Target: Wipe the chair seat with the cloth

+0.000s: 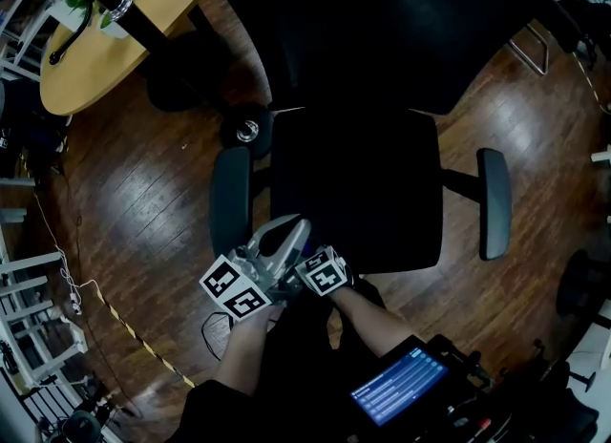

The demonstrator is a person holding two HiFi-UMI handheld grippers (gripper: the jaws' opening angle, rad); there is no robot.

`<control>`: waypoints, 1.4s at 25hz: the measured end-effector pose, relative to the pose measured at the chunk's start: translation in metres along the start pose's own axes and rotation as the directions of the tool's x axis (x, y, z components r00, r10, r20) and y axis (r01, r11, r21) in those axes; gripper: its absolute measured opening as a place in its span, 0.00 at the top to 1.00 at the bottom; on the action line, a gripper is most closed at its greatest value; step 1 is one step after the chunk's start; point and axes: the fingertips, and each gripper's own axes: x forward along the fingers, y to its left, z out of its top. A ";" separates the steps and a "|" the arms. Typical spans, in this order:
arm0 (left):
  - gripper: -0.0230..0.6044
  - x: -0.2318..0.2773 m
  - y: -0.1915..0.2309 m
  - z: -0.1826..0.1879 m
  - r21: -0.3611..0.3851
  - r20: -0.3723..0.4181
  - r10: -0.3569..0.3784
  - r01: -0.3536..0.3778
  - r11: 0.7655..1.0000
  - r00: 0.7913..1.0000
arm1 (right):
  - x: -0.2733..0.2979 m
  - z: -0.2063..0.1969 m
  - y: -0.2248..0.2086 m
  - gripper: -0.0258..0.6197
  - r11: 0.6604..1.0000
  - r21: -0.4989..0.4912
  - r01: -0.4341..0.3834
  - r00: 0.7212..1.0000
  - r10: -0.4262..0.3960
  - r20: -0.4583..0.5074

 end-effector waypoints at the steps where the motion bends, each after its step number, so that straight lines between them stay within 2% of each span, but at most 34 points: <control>1: 0.96 0.002 0.000 -0.002 -0.002 -0.005 -0.004 0.004 1.000 1.000 | -0.003 -0.003 -0.006 0.90 1.000 0.002 0.013 1.000 -0.013 -0.004; 6: 0.96 0.017 -0.006 -0.009 -0.003 -0.033 -0.032 0.032 0.999 0.999 | -0.039 -0.035 -0.069 0.90 0.989 0.080 0.126 0.992 -0.124 -0.027; 10: 0.96 0.029 -0.010 -0.013 -0.008 -0.053 -0.058 0.058 0.998 0.997 | -0.088 -0.052 -0.128 0.90 0.964 0.119 0.239 0.971 -0.239 -0.015; 16: 0.96 0.044 -0.019 -0.020 -0.009 -0.075 -0.089 0.089 0.996 0.993 | -0.169 -0.093 -0.205 0.90 0.876 0.247 0.415 0.908 -0.417 -0.044; 18: 0.96 0.047 -0.022 -0.022 -0.010 -0.080 -0.095 0.095 0.995 0.992 | -0.189 -0.100 -0.219 0.90 0.858 0.262 0.442 0.894 -0.446 -0.047; 20: 0.96 0.049 -0.024 -0.023 -0.011 -0.082 -0.098 0.097 0.995 0.992 | -0.198 -0.103 -0.224 0.90 0.856 0.257 0.450 0.890 -0.454 -0.047; 23: 0.96 0.050 -0.025 -0.024 -0.015 -0.081 -0.098 0.097 0.995 0.992 | -0.200 -0.103 -0.226 0.90 0.851 0.254 0.459 0.885 -0.462 -0.049; 26: 0.96 0.049 -0.022 -0.024 -0.015 -0.075 -0.091 0.090 0.996 0.993 | -0.200 -0.105 -0.227 0.90 0.830 0.268 0.489 0.870 -0.487 -0.079; 29: 0.96 0.048 -0.019 -0.022 -0.017 -0.066 -0.083 0.082 0.996 0.994 | -0.194 -0.086 -0.225 0.90 0.830 0.262 0.493 0.867 -0.493 -0.071; 32: 0.96 0.046 -0.017 -0.021 -0.024 -0.053 -0.075 0.074 0.997 0.996 | -0.174 -0.043 -0.229 0.90 0.856 0.242 0.456 0.884 -0.468 -0.012; 35: 0.96 0.043 -0.012 -0.020 -0.042 -0.033 -0.071 0.069 0.997 0.997 | -0.143 0.020 -0.238 0.90 0.892 0.195 0.408 0.904 -0.425 0.051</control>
